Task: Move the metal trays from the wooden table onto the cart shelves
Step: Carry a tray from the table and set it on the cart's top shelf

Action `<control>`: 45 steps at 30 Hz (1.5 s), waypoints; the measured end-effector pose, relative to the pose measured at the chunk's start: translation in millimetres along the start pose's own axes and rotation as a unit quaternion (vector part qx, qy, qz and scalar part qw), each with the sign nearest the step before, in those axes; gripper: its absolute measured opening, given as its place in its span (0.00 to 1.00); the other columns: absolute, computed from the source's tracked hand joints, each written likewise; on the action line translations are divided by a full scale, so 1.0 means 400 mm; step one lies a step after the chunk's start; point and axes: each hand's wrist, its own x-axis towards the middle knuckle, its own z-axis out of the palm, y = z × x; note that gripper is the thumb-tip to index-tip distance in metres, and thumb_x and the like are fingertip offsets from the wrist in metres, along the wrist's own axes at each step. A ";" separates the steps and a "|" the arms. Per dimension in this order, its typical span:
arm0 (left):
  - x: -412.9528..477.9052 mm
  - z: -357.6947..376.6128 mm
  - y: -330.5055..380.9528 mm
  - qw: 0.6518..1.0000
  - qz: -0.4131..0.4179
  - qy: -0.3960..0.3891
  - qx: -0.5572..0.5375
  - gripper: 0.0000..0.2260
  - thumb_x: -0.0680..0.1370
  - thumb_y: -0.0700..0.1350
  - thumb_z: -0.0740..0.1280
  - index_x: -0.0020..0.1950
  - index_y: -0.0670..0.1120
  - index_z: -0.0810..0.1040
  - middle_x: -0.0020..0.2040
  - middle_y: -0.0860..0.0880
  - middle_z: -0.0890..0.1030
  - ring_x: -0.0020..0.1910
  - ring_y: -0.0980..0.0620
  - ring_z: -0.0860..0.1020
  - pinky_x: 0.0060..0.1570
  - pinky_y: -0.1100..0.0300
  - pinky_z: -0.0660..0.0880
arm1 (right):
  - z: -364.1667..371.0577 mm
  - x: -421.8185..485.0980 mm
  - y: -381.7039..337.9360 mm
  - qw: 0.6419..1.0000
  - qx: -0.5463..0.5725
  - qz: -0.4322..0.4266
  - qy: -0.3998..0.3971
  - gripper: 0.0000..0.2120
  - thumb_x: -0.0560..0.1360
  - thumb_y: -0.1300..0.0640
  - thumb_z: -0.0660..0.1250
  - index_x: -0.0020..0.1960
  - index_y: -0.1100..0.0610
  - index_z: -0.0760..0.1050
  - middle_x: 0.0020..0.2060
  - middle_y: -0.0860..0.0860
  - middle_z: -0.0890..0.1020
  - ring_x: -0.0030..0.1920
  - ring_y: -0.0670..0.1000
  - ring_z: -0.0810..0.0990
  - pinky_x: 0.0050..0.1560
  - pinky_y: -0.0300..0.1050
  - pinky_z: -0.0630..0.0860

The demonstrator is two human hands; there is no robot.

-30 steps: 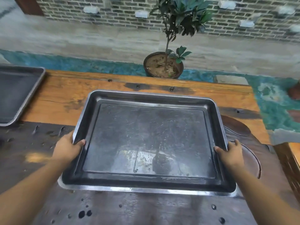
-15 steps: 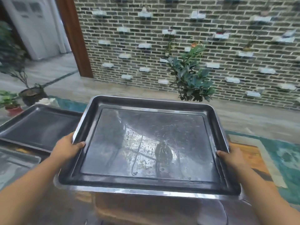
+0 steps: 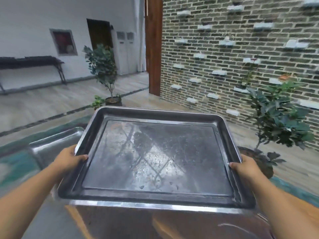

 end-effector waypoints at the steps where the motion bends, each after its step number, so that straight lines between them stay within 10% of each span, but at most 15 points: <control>1: 0.001 -0.045 -0.041 1.000 -0.006 0.009 -0.002 0.12 0.73 0.39 0.74 0.56 0.46 0.79 0.47 0.46 0.82 0.37 0.53 0.77 0.40 0.57 0.72 | 0.051 -0.004 -0.037 1.000 -0.003 -0.009 -0.012 0.08 0.71 0.70 0.71 0.49 0.65 0.79 0.38 0.60 0.82 0.36 0.55 0.79 0.40 0.46 0.74; 12: 0.021 -0.621 -0.558 0.979 -0.145 0.132 -0.050 0.11 0.74 0.40 0.73 0.55 0.41 0.79 0.46 0.39 0.83 0.42 0.41 0.82 0.49 0.48 0.77 | 0.772 -0.118 -0.491 0.982 0.006 -0.106 -0.157 0.08 0.71 0.70 0.71 0.48 0.61 0.79 0.33 0.54 0.81 0.33 0.53 0.79 0.38 0.45 0.74; 21: -0.106 -0.998 -0.907 0.939 -0.226 0.257 -0.041 0.09 0.72 0.40 0.75 0.51 0.44 0.81 0.35 0.52 0.82 0.34 0.51 0.81 0.34 0.58 0.73 | 1.287 -0.313 -0.845 0.937 -0.006 -0.216 -0.273 0.08 0.69 0.65 0.74 0.44 0.55 0.80 0.33 0.49 0.83 0.33 0.53 0.82 0.37 0.43 0.75; 45: -0.245 -1.348 -1.304 0.765 -0.458 0.453 -0.015 0.09 0.68 0.44 0.79 0.42 0.45 0.80 0.37 0.46 0.82 0.35 0.48 0.80 0.36 0.54 0.72 | 2.385 -0.742 -1.513 0.758 -0.044 -0.356 -0.546 0.10 0.70 0.68 0.72 0.47 0.56 0.79 0.38 0.57 0.84 0.39 0.58 0.83 0.47 0.51 0.79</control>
